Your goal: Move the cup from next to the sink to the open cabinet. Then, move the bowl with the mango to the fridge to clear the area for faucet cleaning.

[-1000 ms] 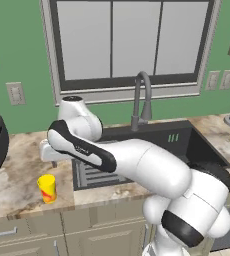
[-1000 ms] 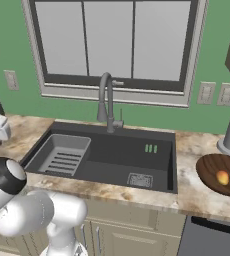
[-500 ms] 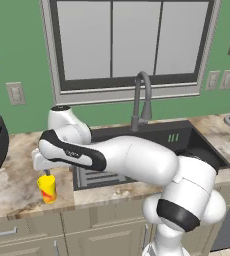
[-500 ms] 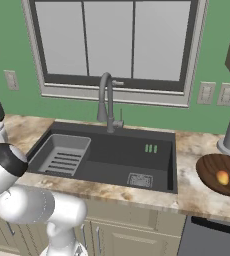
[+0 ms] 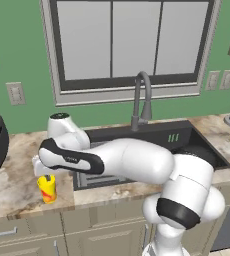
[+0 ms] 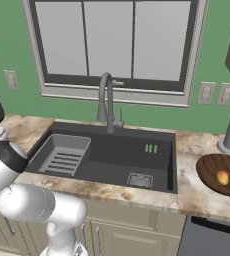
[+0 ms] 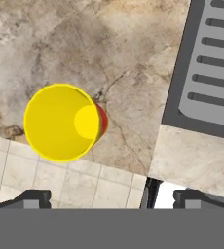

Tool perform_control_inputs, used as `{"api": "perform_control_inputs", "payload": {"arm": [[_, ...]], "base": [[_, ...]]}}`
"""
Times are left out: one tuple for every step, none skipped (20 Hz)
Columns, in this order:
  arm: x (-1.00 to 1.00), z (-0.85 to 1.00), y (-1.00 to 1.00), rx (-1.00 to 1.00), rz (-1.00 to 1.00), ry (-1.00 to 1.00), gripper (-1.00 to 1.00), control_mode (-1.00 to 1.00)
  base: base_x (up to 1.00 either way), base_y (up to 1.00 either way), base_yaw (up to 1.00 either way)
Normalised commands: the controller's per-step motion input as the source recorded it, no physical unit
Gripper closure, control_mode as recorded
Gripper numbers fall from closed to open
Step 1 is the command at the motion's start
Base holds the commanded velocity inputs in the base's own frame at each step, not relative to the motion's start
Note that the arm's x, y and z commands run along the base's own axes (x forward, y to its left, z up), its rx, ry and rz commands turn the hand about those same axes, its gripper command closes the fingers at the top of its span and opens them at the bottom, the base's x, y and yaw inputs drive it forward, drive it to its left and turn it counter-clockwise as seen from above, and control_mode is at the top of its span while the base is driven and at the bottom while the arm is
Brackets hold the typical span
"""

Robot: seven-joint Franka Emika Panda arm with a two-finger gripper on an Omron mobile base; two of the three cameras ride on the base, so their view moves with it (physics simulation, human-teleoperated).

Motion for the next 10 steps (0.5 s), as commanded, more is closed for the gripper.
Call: {"api": "perform_control_inputs", "payload": {"arm": [[0.01, -0.21, 0.0, 0.0, 0.01, -0.01, -1.0, -1.0], [0.0, -0.24, 0.0, 0.0, 0.01, -0.02, -1.0, -1.0], [0.0, -0.24, 0.0, 0.0, 0.01, -0.03, -1.0, -1.0], [0.01, -0.23, 0.0, 0.0, 0.01, -0.03, -1.0, -1.0], [0.03, -0.21, 0.0, 0.0, 0.01, -0.03, -1.0, -1.0], [0.01, -0.19, 0.0, 0.0, 0.0, -0.02, -1.0, -1.0], [0.02, -0.18, 0.0, 0.0, 0.0, -0.02, -1.0, -1.0], [0.02, -0.16, 0.0, 0.0, 0.0, -0.02, -1.0, -1.0], [0.03, -0.16, 0.0, 0.0, 0.0, -0.03, -1.0, -1.0], [0.07, -0.14, 0.0, 0.0, 0.0, -0.03, -1.0, -1.0]], "base": [[0.0, 0.0, 0.0], [0.0, 0.0, 0.0], [0.0, 0.0, 0.0], [0.0, 0.0, 0.0], [0.0, 0.0, 0.0], [0.0, 0.0, 0.0], [0.0, 0.0, 0.0], [0.0, 0.0, 0.0], [0.0, 0.0, 0.0], [0.0, 0.0, 0.0]]}}
